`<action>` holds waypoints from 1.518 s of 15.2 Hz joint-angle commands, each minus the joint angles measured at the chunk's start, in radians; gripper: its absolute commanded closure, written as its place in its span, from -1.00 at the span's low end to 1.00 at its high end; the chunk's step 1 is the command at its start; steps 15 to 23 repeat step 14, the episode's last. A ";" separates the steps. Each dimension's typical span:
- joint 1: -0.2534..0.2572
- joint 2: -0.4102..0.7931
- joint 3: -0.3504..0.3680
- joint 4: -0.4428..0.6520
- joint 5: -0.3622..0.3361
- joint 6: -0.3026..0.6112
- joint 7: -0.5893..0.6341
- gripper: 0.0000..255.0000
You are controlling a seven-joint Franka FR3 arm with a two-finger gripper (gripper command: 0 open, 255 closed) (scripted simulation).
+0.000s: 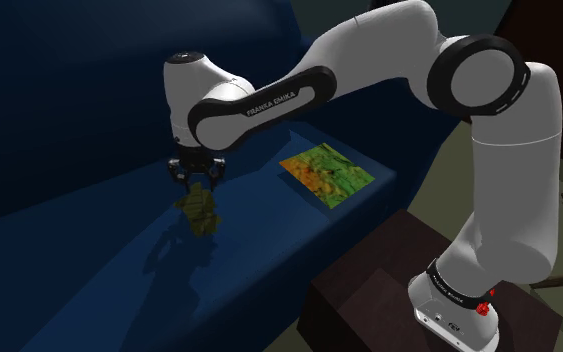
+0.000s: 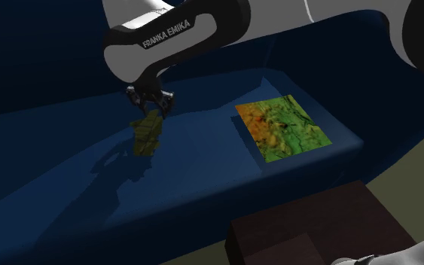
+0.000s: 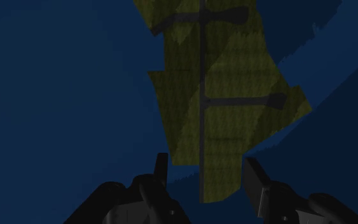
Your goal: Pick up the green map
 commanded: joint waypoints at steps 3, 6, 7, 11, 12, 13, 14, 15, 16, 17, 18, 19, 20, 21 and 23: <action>-0.003 -0.020 0.007 0.023 0.012 -0.041 -0.008 1.00; -0.003 -0.032 0.012 0.046 0.021 -0.075 -0.014 1.00; -0.004 -0.036 0.013 0.054 0.023 -0.086 -0.016 1.00; -0.003 -0.049 0.018 0.089 0.033 -0.133 -0.023 1.00; -0.003 -0.052 0.019 0.099 0.035 -0.145 -0.025 1.00; -0.003 -0.053 0.020 0.100 0.035 -0.146 -0.025 1.00; -0.003 -0.052 0.020 0.100 0.035 -0.146 -0.025 1.00; -0.003 -0.052 0.020 0.100 0.035 -0.146 -0.025 1.00; -0.003 -0.052 0.020 0.100 0.035 -0.146 -0.025 1.00; -0.003 -0.052 0.020 0.100 0.035 -0.146 -0.025 1.00; -0.003 -0.052 0.020 0.100 0.035 -0.146 -0.025 1.00; -0.003 -0.052 0.020 0.100 0.035 -0.146 -0.025 1.00; -0.003 -0.052 0.020 0.100 0.035 -0.146 -0.025 1.00; -0.003 -0.052 0.020 0.100 0.035 -0.146 -0.025 1.00; -0.003 -0.052 0.020 0.100 0.035 -0.146 -0.025 1.00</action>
